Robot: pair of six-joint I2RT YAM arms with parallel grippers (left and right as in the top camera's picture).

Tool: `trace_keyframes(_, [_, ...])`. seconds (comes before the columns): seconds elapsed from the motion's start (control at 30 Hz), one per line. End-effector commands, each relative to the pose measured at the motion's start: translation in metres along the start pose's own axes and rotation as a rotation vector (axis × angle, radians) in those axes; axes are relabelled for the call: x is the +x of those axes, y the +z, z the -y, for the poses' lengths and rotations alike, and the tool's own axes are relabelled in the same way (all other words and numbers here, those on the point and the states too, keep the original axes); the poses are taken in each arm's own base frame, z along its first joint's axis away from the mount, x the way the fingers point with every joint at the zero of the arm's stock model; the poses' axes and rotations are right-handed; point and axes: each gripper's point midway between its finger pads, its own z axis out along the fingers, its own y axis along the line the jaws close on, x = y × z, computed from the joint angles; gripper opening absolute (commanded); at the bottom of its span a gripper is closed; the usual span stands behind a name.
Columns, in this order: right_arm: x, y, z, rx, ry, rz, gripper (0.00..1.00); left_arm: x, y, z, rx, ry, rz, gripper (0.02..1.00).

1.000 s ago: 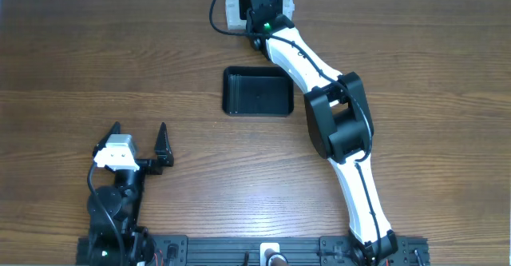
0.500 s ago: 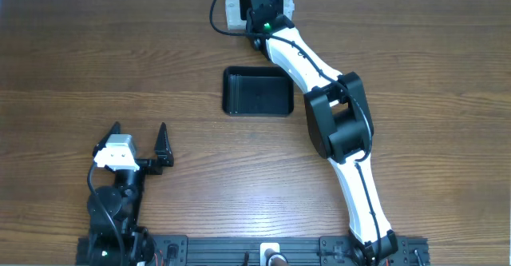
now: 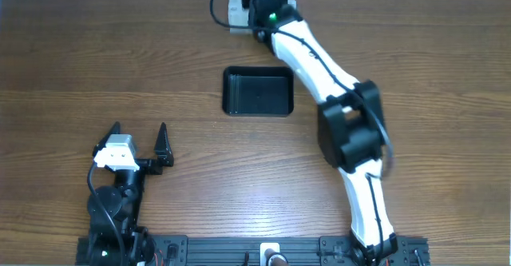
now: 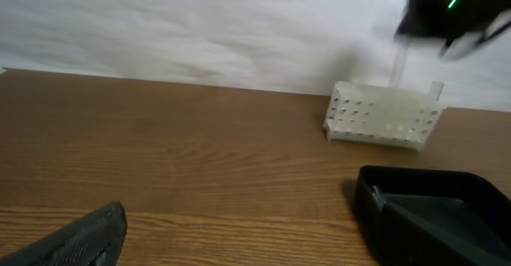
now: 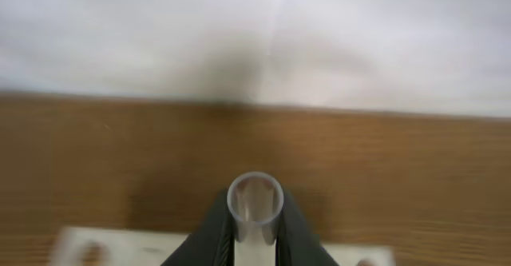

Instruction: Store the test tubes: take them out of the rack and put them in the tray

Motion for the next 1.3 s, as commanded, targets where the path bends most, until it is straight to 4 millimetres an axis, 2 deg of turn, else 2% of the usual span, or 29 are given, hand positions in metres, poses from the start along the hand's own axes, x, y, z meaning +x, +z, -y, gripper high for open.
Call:
trace_keyframes(0.03, [-0.127,-0.116,0.023,-0.035,0.088,0.214,0.062,0.001,0.0,0.001,0.007,0.007,0.001,1.0])
trace_keyframes(0.1, [-0.131,-0.141,0.027,-0.045,0.078,0.19,0.056,0.001,0.0,0.001,0.007,0.007,0.001,1.0])
trace_keyframes(0.13, [-0.122,-0.158,0.029,-0.053,0.087,0.128,0.051,0.001,0.0,0.001,0.007,0.007,0.001,1.0])
trace_keyframes(0.2, [-0.096,-0.17,0.028,-0.064,0.095,0.01,0.045,0.001,0.0,0.001,0.007,0.007,0.001,1.0])
trace_keyframes(0.27, [-0.059,-0.176,0.022,-0.09,0.086,-0.139,0.045,0.001,0.0,0.001,0.007,0.007,0.001,1.0])
trace_keyframes(0.4, [0.028,-0.172,0.005,-0.139,0.065,-0.447,0.02,0.001,0.0,0.001,0.007,0.007,0.001,0.998])
trace_keyframes(0.5, [0.088,-0.158,-0.003,-0.134,0.055,-0.605,0.023,0.001,0.0,0.001,0.007,0.007,0.001,1.0])
trace_keyframes(0.6, [0.137,-0.143,-0.01,-0.132,0.062,-0.712,0.036,0.001,0.0,0.001,0.007,0.007,0.001,1.0])
trace_keyframes(0.7, [0.172,-0.132,-0.018,-0.154,0.059,-0.779,0.031,0.001,0.0,0.001,0.007,0.007,0.001,0.998])
trace_keyframes(0.83, [0.199,-0.113,-0.03,-0.161,0.076,-0.801,0.045,0.001,0.0,0.001,0.007,0.007,0.001,1.0])
trace_keyframes(1.03, [0.224,-0.102,-0.03,-0.137,0.068,-0.845,0.06,0.001,0.0,0.001,0.007,0.007,0.001,1.0])
trace_keyframes(1.13, [0.227,-0.101,-0.03,-0.135,0.066,-0.851,0.102,0.001,0.0,0.001,0.007,0.007,0.001,1.0])
trace_keyframes(1.3, [0.227,-0.102,-0.031,-0.134,0.066,-0.852,0.106,0.001,0.0,0.001,0.007,0.007,0.001,1.0])
